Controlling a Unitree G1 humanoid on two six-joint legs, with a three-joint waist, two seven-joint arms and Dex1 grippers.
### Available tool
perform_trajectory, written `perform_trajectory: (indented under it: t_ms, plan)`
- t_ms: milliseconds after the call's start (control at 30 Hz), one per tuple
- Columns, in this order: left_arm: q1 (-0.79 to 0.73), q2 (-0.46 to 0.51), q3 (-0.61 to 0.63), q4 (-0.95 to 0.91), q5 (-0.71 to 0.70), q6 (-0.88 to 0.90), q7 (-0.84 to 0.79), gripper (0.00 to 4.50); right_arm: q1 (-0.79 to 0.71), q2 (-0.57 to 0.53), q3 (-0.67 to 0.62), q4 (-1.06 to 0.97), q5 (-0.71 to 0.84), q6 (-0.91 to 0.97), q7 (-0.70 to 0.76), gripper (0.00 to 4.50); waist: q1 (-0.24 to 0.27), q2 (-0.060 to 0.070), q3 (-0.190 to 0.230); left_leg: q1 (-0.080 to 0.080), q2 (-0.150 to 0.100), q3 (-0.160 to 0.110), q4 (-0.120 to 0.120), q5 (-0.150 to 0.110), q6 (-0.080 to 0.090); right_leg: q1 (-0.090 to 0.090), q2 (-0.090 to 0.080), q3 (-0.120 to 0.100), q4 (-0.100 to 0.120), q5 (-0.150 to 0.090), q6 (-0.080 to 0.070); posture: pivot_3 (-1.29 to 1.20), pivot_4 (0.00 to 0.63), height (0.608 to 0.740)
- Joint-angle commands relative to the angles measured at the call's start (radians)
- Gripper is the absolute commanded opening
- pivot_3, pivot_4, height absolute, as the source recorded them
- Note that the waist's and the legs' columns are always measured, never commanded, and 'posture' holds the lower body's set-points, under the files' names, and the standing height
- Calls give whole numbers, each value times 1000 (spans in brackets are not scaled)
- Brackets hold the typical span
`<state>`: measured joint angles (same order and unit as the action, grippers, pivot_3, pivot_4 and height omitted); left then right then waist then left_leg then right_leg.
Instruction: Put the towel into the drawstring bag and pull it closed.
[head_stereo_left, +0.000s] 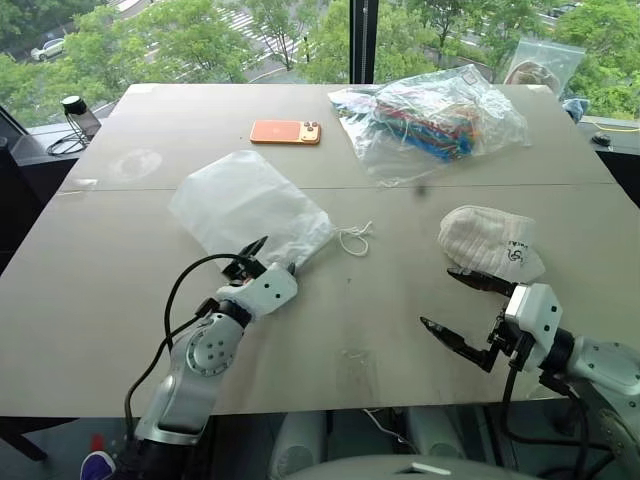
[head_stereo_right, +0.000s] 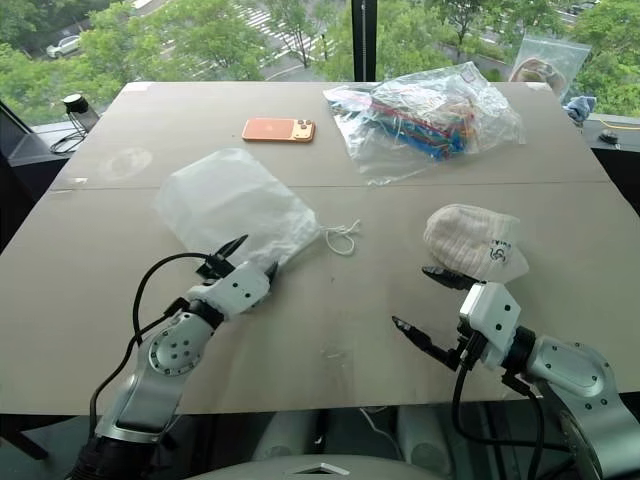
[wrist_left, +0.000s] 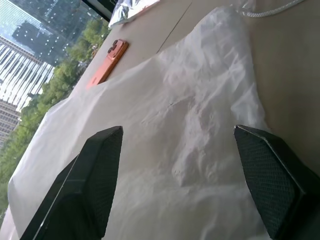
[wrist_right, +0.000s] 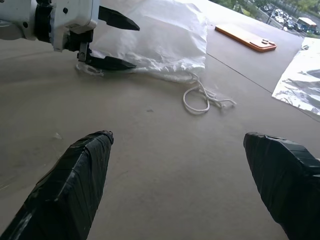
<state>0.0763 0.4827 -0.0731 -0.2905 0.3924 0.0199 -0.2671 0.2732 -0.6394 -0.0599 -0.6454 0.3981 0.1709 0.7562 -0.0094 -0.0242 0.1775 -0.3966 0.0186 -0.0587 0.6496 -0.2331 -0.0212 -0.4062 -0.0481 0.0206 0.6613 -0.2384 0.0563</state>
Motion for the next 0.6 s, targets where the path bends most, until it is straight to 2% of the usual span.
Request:
perform_trajectory:
  t_ms: [33,233,600]
  plan:
    - [4,-7,0,-40,-44,-13,-31,3634,-4,-5,-33,-32,17,-3,-1,4500,0,0,0,0,0,0,0,0,0,0,0,0,0,0,0,0,150,740]
    - [-16,-4,-11,-17,-14,13,-37,3634,5,3,-18,-40,3,-7,-10,4500,0,0,0,0,0,0,0,0,0,0,0,0,0,0,0,0,150,740]
    - [-49,16,5,-3,93,-21,57,3634,14,4,-21,-44,3,-7,-19,4500,0,0,0,0,0,0,0,0,0,0,0,0,0,0,0,0,150,740]
